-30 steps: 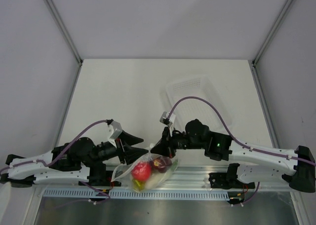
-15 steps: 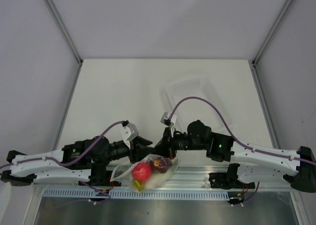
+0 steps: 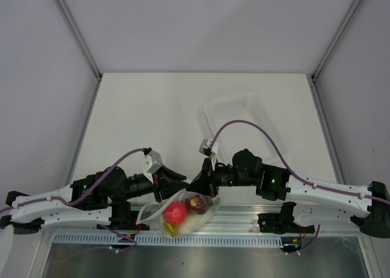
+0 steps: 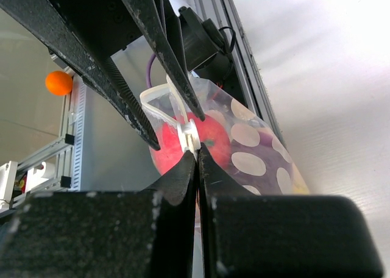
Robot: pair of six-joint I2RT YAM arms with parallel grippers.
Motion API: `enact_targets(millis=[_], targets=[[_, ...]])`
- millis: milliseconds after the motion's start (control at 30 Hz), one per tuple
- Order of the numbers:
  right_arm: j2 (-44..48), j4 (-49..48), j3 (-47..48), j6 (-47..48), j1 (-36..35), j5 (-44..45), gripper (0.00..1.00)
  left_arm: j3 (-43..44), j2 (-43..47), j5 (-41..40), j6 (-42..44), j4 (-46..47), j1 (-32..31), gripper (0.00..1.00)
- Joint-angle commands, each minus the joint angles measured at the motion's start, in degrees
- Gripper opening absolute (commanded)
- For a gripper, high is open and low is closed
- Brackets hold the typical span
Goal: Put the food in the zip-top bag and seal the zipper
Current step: Zip the zipper food storage bag at the center of the board.
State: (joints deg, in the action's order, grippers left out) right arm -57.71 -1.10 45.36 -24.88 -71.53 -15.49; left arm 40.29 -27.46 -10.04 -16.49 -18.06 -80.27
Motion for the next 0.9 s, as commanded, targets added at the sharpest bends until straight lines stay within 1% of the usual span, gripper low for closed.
enact_targets(millis=[0,133,300,333,367,400,433,467,733,867], targets=[[1.5,-1.6,2.9,0.5,-0.5,0.2,0.00,0.8,-0.6,2.7,-0.4,1.7,0.5,0.32],[1.3,-1.7,3.1,0.5,-0.5,0.0,0.00,0.3,-1.3,3.5,-0.5,2.2,0.5,0.34],[1.4,-1.9,3.2,0.3,-0.7,-0.2,0.00,0.1,-1.5,4.2,-0.8,2.0,0.9,0.25],[1.4,-1.9,3.2,0.3,-0.6,-0.2,0.00,0.0,-1.4,4.4,-0.9,1.6,1.0,0.22],[1.3,-1.8,3.2,0.4,-0.7,-0.2,0.00,0.0,-1.3,4.3,-1.1,1.5,1.0,0.15],[1.3,-1.5,3.2,0.3,-0.7,0.5,0.00,0.0,-1.3,4.3,-1.2,1.5,1.2,0.11],[1.3,-1.4,3.2,0.2,-0.7,0.9,0.00,0.0,-1.0,4.2,-1.3,1.2,1.2,0.02],[1.3,-1.2,3.2,0.1,-0.8,1.2,0.00,0.1,-0.8,4.1,-1.5,1.0,1.2,0.00],[1.3,-1.5,3.1,-0.8,-2.9,10.6,0.00,0.2,-1.2,4.5,-3.1,-0.4,1.5,0.01],[2.5,-3.5,2.0,-2.5,-3.7,15.5,0.00,-0.4,-1.9,4.2,-3.6,-1.1,1.6,0.00]])
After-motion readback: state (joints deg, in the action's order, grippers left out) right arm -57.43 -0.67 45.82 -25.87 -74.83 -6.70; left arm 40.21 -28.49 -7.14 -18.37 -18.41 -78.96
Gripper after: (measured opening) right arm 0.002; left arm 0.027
